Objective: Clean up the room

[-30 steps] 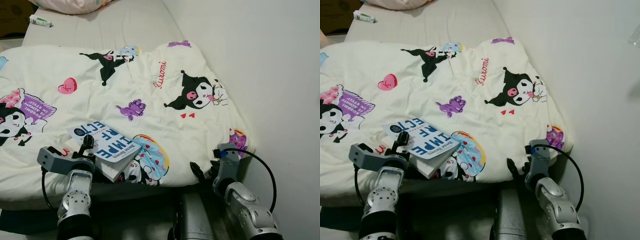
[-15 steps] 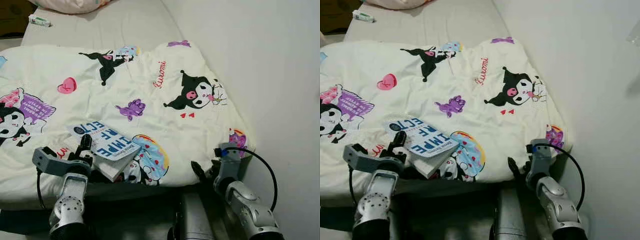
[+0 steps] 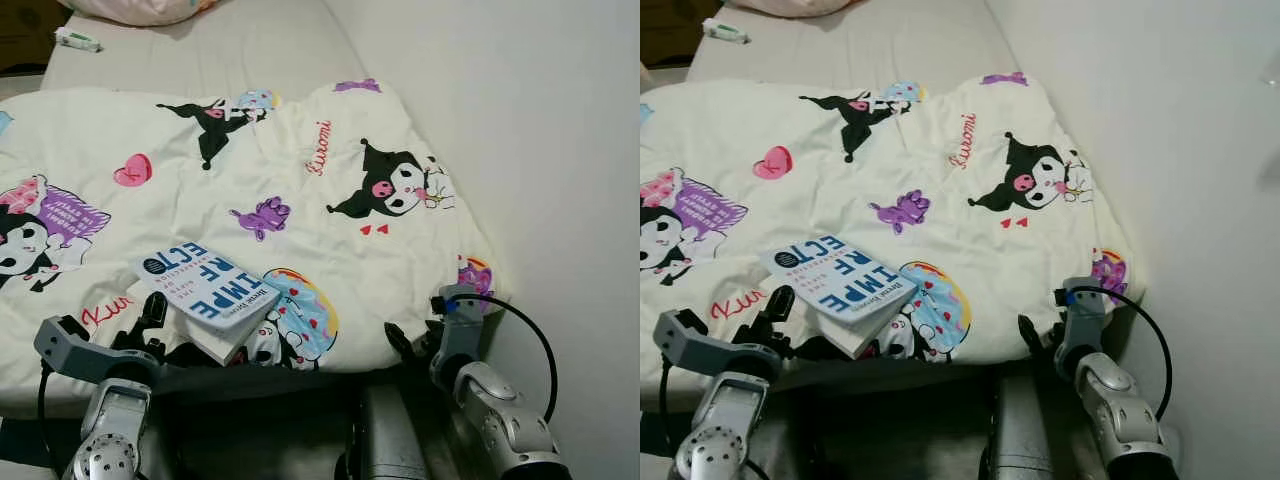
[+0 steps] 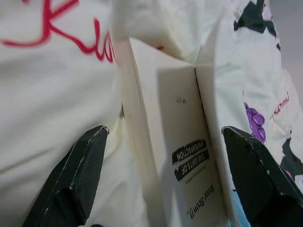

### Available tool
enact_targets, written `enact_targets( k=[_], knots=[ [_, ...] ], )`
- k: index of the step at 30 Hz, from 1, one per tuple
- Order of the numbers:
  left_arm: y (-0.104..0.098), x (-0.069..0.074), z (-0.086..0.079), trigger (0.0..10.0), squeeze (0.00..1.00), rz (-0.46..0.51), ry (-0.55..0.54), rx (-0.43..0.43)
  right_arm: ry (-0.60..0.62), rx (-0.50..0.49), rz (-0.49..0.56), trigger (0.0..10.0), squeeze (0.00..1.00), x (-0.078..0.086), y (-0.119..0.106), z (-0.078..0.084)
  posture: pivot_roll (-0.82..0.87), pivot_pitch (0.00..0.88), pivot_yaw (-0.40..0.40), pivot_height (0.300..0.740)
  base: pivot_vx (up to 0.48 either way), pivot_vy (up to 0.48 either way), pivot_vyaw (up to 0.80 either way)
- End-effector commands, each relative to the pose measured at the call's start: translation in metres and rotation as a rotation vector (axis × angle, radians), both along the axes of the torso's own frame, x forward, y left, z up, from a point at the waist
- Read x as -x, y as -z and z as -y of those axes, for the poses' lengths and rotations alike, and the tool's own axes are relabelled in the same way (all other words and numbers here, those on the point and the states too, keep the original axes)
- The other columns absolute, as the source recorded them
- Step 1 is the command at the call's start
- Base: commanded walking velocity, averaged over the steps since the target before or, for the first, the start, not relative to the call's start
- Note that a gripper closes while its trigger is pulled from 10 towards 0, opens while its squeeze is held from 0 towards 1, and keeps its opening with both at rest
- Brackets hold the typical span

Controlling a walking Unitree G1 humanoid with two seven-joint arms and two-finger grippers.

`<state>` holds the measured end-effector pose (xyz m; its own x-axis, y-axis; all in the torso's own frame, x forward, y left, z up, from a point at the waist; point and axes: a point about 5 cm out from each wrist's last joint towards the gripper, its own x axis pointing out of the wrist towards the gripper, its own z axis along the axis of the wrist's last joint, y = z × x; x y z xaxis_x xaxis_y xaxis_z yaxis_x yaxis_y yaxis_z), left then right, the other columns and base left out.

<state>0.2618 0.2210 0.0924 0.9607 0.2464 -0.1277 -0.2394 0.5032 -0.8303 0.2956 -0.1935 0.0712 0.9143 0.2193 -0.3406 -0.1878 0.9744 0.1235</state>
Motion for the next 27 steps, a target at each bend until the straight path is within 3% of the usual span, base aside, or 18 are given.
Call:
enact_targets(
  k=[1, 13, 27],
  knots=[
    [0.014, 0.001, 0.025, 10.0, 0.00, -0.026, 0.022, 0.114, 0.001, 0.014, -0.036, 10.0, 0.00, 0.004, 0.007, 0.002, -0.12, 0.239, -0.099, 0.526, 0.000, 0.000, 0.00],
    [0.000, -0.016, 0.037, 10.0, 0.00, 0.045, 0.085, 0.162, 0.021, 0.011, -0.020, 10.0, 0.00, 0.001, 0.005, 0.006, -0.13, 0.224, -0.099, 0.526, 0.000, 0.000, 0.00],
    [0.013, -0.021, 0.045, 10.0, 0.00, 0.011, 0.104, 0.188, 0.018, 0.011, -0.020, 10.0, 0.00, 0.002, 0.005, 0.005, -0.14, 0.232, -0.103, 0.526, 0.000, 0.000, 0.00]
  ],
)
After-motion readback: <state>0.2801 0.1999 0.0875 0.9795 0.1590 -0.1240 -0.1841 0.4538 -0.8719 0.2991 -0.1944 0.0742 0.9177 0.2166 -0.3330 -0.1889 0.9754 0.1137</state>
